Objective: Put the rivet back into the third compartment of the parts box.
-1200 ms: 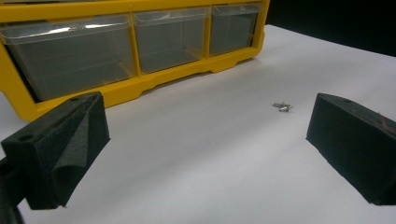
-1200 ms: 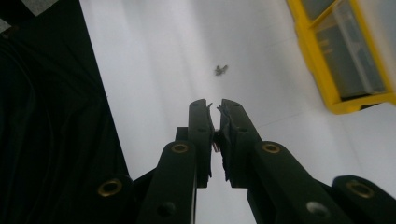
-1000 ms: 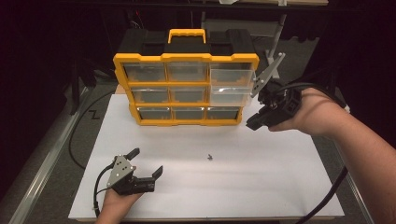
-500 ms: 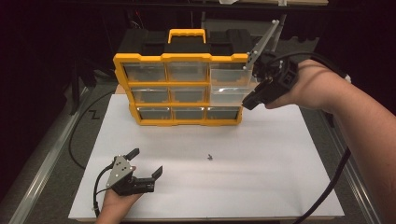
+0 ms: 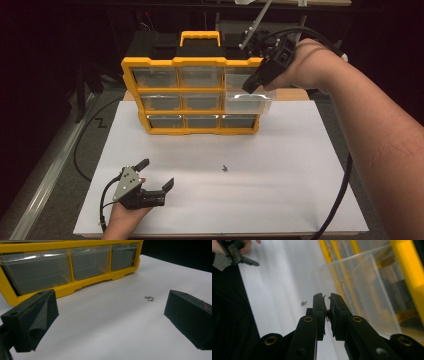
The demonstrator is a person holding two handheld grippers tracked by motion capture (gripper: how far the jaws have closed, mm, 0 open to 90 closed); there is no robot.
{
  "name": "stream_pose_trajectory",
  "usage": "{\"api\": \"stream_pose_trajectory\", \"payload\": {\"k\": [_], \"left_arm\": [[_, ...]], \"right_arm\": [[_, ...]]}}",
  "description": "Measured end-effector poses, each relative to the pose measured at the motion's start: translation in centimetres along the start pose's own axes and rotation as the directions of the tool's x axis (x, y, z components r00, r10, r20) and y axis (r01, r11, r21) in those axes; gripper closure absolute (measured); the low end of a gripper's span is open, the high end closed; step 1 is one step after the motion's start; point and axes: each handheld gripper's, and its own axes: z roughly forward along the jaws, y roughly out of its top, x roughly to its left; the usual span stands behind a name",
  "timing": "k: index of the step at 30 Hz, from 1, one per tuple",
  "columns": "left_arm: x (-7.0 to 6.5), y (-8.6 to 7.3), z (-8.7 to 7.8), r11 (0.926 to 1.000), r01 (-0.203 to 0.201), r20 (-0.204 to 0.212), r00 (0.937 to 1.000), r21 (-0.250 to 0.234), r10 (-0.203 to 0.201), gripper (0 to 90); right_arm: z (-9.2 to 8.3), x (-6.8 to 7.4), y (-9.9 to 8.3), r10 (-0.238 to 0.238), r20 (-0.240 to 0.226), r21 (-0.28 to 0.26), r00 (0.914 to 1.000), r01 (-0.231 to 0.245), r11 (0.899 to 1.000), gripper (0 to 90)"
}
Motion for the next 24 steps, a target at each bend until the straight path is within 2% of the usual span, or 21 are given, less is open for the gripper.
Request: {"api": "stream_pose_trajectory", "payload": {"k": [4, 9, 11, 12, 13, 16, 24], "left_arm": [[0.0, 0.0, 0.0, 1.0, 0.003, 0.0, 1.0, -0.005, -0.003, 0.3], [0.1, 0.0, -0.1, 1.0, 0.001, 0.004, 1.0, -0.003, -0.001, 0.3], [0.1, 0.0, -0.1, 1.0, 0.003, 0.003, 1.0, -0.004, -0.003, 0.3], [0.1, 0.0, -0.1, 1.0, 0.004, 0.004, 1.0, -0.005, -0.004, 0.3], [0.2, 0.0, -0.2, 1.0, 0.004, 0.005, 1.0, -0.007, -0.004, 0.2], [0.2, 0.0, -0.1, 1.0, 0.004, 0.006, 1.0, -0.005, -0.004, 0.3], [0.2, 0.0, 0.0, 1.0, 0.007, 0.01, 0.9999, -0.002, -0.007, 0.3]], "right_arm": [[0.6, -1.2, 0.8, 0.015, 0.03, 0.034, 0.9994, -0.016, 0.999, 84.1], [1.8, -2.4, 0.8, 0.038, 0.036, 0.065, 0.9987, -0.04, 0.997, 83.4], [1.9, -2.6, 0.8, 0.057, 0.041, 0.062, 0.9975, -0.06, 0.996, 74.1], [1.6, -2.7, 0.8, 0.07, 0.059, 0.044, 0.9957, -0.073, 0.996, 63.9], [1.4, -2.6, 0.8, 0.083, 0.06, 0.029, 0.9948, -0.085, 0.996, 60.4], [0.5, -2.0, 0.7, 0.078, 0.065, 0.006, 0.9948, -0.079, 0.997, 56.1], [-1.0, 0.9, -1.1, 0.077, 0.059, 0.003, 0.9953, -0.077, 0.997, 49.2]]}}
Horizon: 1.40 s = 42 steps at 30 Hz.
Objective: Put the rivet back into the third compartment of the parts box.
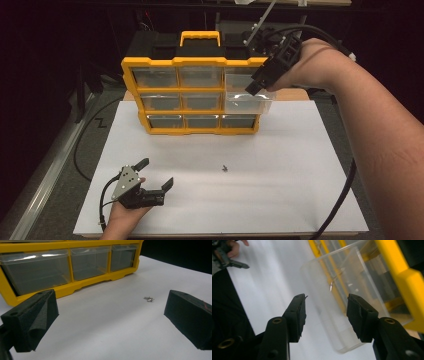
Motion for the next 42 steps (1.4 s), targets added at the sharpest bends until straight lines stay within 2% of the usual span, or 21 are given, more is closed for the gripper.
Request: {"api": "stream_pose_trajectory", "payload": {"k": [8, 15, 22, 26, 28, 34, 37, 39, 42], "left_arm": [[-0.1, 0.0, -0.1, 1.0, -0.002, -0.003, 1.0, 0.0, 0.002, 0.3], [-0.2, 0.0, 0.0, 1.0, -0.003, -0.004, 1.0, 0.001, 0.003, 0.3], [-0.3, 0.0, 0.0, 1.0, -0.006, -0.001, 1.0, 0.004, 0.006, 0.3], [-0.2, 0.0, 0.0, 1.0, -0.004, -0.002, 1.0, 0.001, 0.004, 0.3], [-0.2, 0.0, -0.1, 1.0, -0.004, -0.002, 1.0, 0.002, 0.004, 0.3], [-0.2, 0.0, -0.2, 1.0, -0.004, -0.002, 1.0, -0.002, 0.004, 0.3], [-0.2, 0.0, -0.2, 1.0, -0.005, -0.001, 1.0, -0.001, 0.005, 0.3], [-0.2, 0.0, -0.2, 1.0, -0.005, 0.0, 1.0, -0.001, 0.005, 0.3], [-0.2, 0.0, -0.2, 1.0, -0.005, 0.001, 1.0, -0.002, 0.005, 0.3]], "right_arm": [[-0.1, 3.1, -3.1, -0.018, -0.026, -0.014, 0.9995, 0.017, 1.0, 44.9], [2.3, 5.3, -5.9, -0.026, -0.04, -0.006, 0.9989, 0.025, 1.0, 38.4], [6.8, 6.5, -8.4, -0.019, -0.073, 0.022, 0.9971, 0.021, 1.0, 30.3], [9.8, 7.3, -9.4, -0.017, -0.117, 0.047, 0.993, 0.023, 0.999, 24.3], [11.4, 7.6, -9.8, -0.016, -0.125, 0.055, 0.992, 0.023, 0.998, 21.0], [16.1, 8.2, -11.4, 0.022, -0.151, 0.05, 0.9883, -0.015, 0.999, 8.3], [19.0, 8.5, -12.5, 0.045, -0.159, 0.083, 0.9862, -0.032, 0.996, 0.1], [20.7, 8.7, -13.0, 0.06, -0.168, 0.095, 0.9839, -0.045, 0.994, 0.1], [22.9, 8.9, -13.3, 0.054, -0.16, 0.1, 0.9856, -0.038, 0.994, 0.3]]}}
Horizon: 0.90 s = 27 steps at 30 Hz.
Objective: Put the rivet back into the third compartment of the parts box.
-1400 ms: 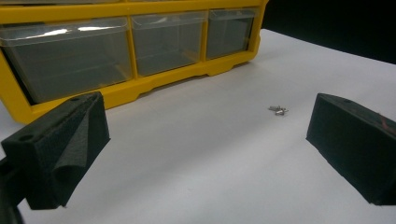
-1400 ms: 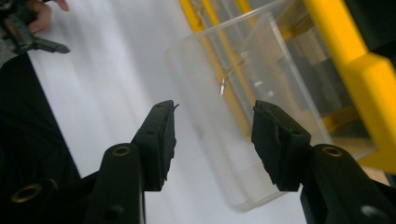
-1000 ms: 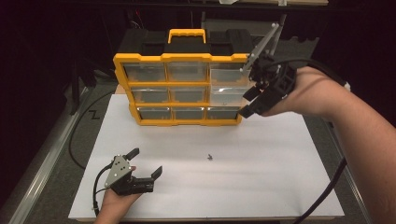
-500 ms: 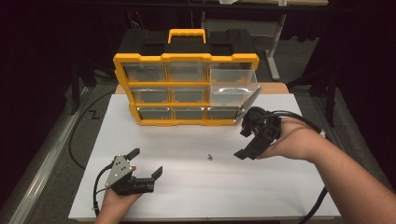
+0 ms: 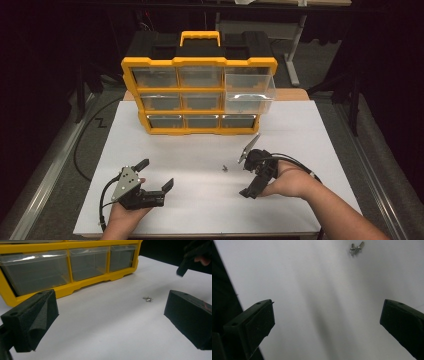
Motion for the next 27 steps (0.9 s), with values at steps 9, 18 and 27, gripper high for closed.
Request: {"api": "stream_pose_trajectory", "payload": {"k": [9, 18, 27], "left_arm": [[0.0, 0.0, 0.0, 1.0, -0.003, 0.007, 1.0, 0.005, 0.003, 0.3], [0.0, 0.0, 0.0, 1.0, 0.0, 0.012, 0.9999, 0.005, 0.0, 0.3], [0.1, 0.0, 0.0, 1.0, 0.002, 0.014, 0.9999, 0.001, -0.002, 0.3]], "right_arm": [[3.7, -1.1, 1.9, -0.028, 0.003, -0.05, 0.9996, 0.028, 0.998, 31.7], [4.8, -1.2, 4.8, -0.066, 0.043, -0.073, 0.9969, 0.069, 0.995, 52.4], [5.5, -1.6, 5.4, -0.085, 0.054, -0.035, 0.9949, 0.087, 0.996, 64.0]]}}
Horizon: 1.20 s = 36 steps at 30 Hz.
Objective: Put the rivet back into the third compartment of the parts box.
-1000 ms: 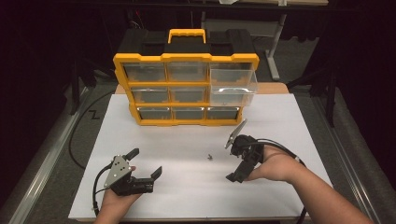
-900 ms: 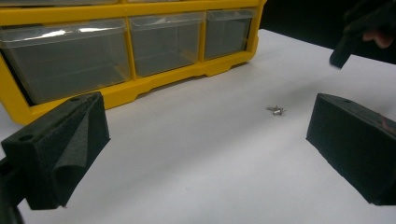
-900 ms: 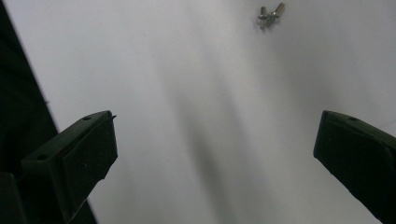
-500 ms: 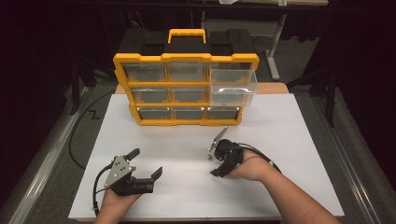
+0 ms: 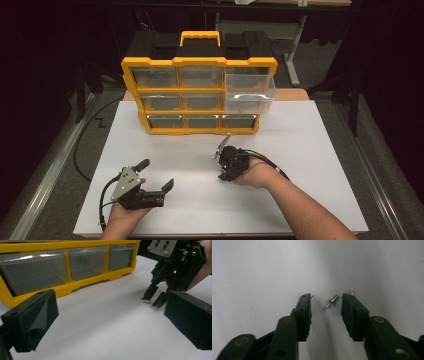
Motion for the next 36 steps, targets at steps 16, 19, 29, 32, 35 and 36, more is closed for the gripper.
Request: {"api": "stream_pose_trajectory", "payload": {"k": [16, 19, 29, 32, 35, 36], "left_arm": [[0.0, 0.0, 0.0, 1.0, 0.001, -0.003, 1.0, 0.002, -0.001, 0.3], [0.0, 0.0, 0.0, 1.0, 0.002, -0.002, 1.0, 0.003, -0.002, 0.3], [0.0, 0.0, 0.0, 1.0, 0.001, -0.001, 1.0, -0.002, -0.001, 0.3], [0.1, 0.0, 0.0, 1.0, 0.004, -0.003, 1.0, 0.0, -0.004, 0.3], [0.1, -0.1, 0.1, 1.0, 0.003, -0.001, 1.0, 0.005, -0.003, 0.3], [0.1, -0.1, 0.1, 1.0, 0.001, -0.001, 1.0, 0.005, -0.001, 0.3]], "right_arm": [[0.7, 0.3, 1.6, 0.006, 0.023, -0.03, 0.9997, -0.005, 1.0, 63.5], [0.8, 0.4, 1.8, 0.004, 0.022, -0.022, 0.9997, -0.004, 1.0, 65.4], [0.8, 0.5, 2.0, -0.003, 0.008, -0.018, 1.0, 0.003, 1.0, 75.8], [0.5, 0.4, 1.9, -0.005, 0.005, -0.02, 1.0, 0.005, 1.0, 75.8], [-0.1, 0.4, 1.5, -0.016, -0.005, -0.022, 0.9999, 0.015, 1.0, 75.8], [-0.3, 0.3, 1.3, -0.012, -0.016, -0.027, 0.9998, 0.011, 1.0, 75.8]]}}
